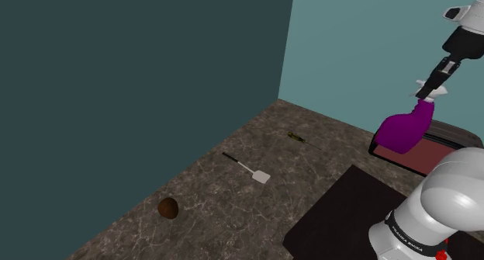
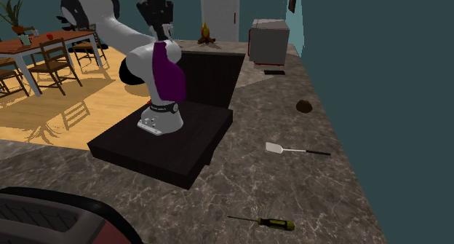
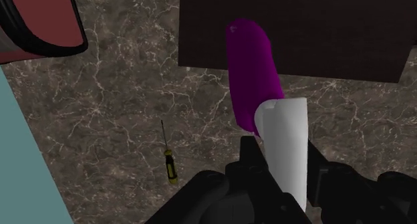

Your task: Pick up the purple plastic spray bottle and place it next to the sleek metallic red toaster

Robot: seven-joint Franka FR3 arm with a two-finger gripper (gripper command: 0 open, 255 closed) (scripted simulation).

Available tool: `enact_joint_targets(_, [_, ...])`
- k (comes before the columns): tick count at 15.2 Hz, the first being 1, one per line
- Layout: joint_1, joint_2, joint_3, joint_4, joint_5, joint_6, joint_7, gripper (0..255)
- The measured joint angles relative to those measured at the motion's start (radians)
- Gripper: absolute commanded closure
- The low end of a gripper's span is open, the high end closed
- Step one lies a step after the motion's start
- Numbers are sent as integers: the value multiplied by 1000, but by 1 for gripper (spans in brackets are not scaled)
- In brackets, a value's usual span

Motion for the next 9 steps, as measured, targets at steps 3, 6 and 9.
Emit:
enact_joint_targets(3, [-21,-42,-60,8,-60,-39,-62,255])
enact_joint_targets(6, [-42,-83,-118,35,-123,-92,-131,255])
enact_joint_targets(9, [-61,-122,-175,59,-188,-136,-199,255])
